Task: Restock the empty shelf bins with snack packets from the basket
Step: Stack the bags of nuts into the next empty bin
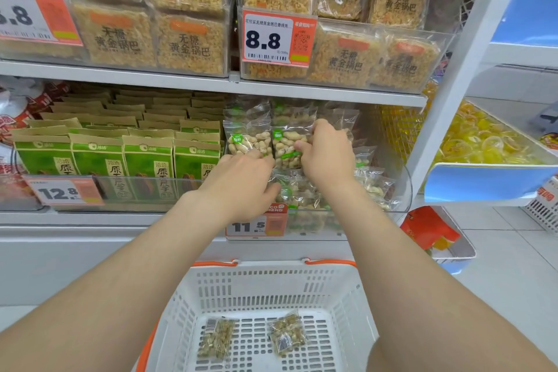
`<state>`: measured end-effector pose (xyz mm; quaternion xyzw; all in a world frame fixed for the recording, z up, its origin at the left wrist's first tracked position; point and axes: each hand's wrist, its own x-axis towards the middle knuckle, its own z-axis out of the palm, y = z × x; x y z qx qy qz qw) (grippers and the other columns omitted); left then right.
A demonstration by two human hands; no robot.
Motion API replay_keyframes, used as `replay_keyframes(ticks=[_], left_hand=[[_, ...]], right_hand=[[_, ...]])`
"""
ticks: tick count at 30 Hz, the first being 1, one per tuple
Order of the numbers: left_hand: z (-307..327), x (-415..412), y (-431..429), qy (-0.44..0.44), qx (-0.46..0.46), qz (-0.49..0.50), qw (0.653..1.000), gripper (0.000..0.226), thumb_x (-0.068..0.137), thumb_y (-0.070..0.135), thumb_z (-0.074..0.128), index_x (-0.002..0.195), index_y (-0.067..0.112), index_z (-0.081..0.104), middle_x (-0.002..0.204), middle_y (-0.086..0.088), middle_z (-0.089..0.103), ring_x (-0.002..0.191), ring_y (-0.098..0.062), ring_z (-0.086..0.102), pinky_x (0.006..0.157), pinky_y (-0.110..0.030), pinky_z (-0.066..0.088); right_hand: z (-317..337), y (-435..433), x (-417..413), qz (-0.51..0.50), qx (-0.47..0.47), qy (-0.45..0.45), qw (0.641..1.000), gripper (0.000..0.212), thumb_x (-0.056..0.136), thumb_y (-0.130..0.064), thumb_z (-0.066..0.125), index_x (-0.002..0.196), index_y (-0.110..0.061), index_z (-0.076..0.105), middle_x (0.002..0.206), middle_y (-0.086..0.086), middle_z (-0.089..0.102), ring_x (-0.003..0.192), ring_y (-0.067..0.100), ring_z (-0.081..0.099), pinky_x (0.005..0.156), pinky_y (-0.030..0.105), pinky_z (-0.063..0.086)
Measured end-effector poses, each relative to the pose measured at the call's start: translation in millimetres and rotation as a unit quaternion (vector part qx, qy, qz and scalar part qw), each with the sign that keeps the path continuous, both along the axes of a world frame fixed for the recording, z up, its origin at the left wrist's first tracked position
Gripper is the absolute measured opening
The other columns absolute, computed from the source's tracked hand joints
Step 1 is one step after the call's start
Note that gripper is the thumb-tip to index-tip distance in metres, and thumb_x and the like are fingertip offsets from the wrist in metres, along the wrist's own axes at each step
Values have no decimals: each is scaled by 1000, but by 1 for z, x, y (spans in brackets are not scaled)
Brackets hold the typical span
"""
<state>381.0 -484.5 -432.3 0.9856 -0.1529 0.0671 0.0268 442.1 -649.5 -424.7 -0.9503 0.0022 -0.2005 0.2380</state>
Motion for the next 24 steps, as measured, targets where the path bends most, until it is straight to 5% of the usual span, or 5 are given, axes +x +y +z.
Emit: replay_keyframes(ticks=[6,12,18,21,24], left_hand=[[0,-2,-3,4,-25,-2,1000,42,103,45,48,131,16,58,118,-5,56,109,-31,61,92,-46,48],[2,-8,1,-6,-63,-2,998,47,102,44,49,138,15,58,127,-5,61,118,-29,60,100,-49,51],[10,-33,3,-75,-135,-15,988,16,94,41,58,97,25,61,97,6,58,96,-21,57,78,-42,53],[14,-55,1,-38,-128,19,991,24,89,46,58,76,26,57,72,7,59,75,-22,60,55,-33,43],[7,-76,-4,36,-56,4,998,26,84,44,58,70,21,55,67,4,59,69,-23,59,52,-30,41]], right_hand=[[1,-3,5,-28,34,19,999,28,95,-41,75,103,-15,68,92,4,68,92,31,62,68,36,43],[6,-13,-16,-82,-23,-20,996,48,87,-66,71,80,-19,66,75,-2,58,74,25,48,54,32,28],[13,-7,-61,145,23,-31,989,34,92,-31,55,63,-15,64,54,-1,59,54,18,53,53,35,48],[17,-9,-92,230,-12,62,971,23,79,-24,53,63,-15,68,57,3,64,56,19,60,55,38,55],[7,-16,-113,280,-47,224,932,21,80,-9,53,70,-4,71,62,13,70,48,14,67,52,39,61]])
